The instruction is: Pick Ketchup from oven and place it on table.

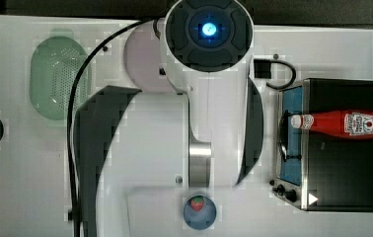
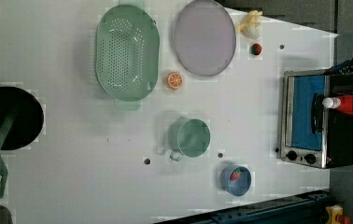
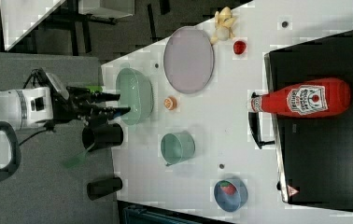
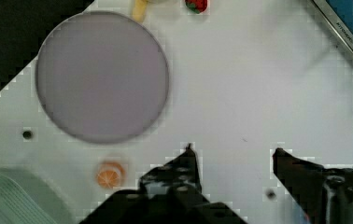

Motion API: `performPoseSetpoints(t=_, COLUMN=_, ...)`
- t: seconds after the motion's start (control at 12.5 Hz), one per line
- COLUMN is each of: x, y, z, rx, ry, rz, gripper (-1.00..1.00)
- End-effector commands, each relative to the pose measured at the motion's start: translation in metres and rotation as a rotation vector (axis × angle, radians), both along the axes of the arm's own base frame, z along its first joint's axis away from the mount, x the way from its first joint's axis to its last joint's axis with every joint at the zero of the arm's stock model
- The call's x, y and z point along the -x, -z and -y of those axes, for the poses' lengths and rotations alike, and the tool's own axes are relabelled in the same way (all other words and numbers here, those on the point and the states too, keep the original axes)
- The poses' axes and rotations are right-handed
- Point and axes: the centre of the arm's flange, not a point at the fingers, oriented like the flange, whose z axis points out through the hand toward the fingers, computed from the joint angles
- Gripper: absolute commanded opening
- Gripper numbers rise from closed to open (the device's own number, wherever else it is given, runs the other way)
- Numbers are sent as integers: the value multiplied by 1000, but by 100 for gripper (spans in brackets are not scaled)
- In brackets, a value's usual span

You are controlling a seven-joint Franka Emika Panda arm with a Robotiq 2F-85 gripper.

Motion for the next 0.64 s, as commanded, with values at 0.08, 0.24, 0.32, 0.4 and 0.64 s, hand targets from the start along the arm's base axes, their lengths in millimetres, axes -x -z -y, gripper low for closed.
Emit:
performPoseSetpoints(t=0.08, x=130, y=-103, z=35, rx=-26, ry=100, rz=16, gripper=59)
performPoseSetpoints(t=0.24, x=130, y=-102, z=37, rx=-26, ry=104, rz=13, gripper=99)
performPoseSetpoints(t=0.32, x=129, y=-102, z=42, rx=-28, ry=114, rz=12, gripper=100)
performPoseSetpoints(t=0.4, x=128, y=-100, z=50, rx=-32, ry=129, rz=13, gripper=100)
performPoseSetpoints(t=0.64, x=119, y=-87, z=100, rx=-50, ry=225, rz=30, gripper=100)
